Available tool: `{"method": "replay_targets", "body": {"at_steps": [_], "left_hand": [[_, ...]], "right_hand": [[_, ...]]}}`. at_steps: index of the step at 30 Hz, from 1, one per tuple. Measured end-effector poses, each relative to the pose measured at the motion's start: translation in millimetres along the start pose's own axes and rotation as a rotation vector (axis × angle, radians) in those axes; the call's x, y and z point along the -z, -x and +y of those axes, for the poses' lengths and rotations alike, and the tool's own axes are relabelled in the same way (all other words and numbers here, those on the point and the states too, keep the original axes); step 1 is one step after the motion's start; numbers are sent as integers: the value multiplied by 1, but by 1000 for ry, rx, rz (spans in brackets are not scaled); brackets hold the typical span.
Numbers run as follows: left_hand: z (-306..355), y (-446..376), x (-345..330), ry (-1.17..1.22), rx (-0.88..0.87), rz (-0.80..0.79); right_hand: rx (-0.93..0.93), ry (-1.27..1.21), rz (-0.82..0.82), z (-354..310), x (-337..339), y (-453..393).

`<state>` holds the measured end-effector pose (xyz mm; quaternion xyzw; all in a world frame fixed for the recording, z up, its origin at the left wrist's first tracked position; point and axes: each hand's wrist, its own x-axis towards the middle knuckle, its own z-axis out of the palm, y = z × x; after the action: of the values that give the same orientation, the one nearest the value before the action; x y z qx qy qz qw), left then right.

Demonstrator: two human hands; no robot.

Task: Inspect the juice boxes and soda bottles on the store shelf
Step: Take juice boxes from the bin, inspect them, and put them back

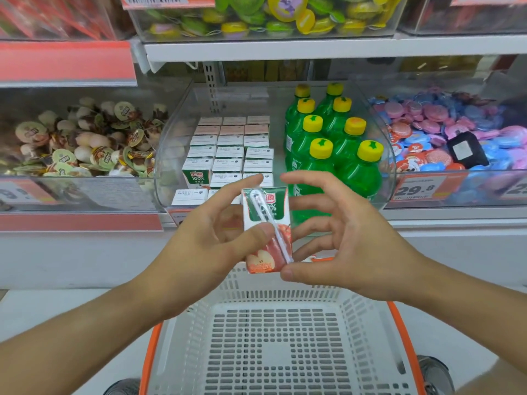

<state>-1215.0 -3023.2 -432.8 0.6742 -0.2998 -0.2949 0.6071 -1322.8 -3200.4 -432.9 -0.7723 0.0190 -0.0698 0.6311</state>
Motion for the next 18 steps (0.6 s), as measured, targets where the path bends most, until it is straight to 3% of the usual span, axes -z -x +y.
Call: {"method": "replay_targets", "body": {"at_steps": [5,8,11,16,18], "left_hand": [[-2,2,-3,-172,-87,30],[-3,2,-2,-167,-76,107],[-4,3,-3,-148,-60,75],[0,7,1,-245,-120,21],[3,6,9,-158,-106,-18]], "right_hand": [[5,29,41,4,-9,-1],[-10,28,117,5,-14,-2],[-3,55,166,5,-19,-1],[72,-11,58,6,-26,2],[109,-20,30,7,-24,1]]}}
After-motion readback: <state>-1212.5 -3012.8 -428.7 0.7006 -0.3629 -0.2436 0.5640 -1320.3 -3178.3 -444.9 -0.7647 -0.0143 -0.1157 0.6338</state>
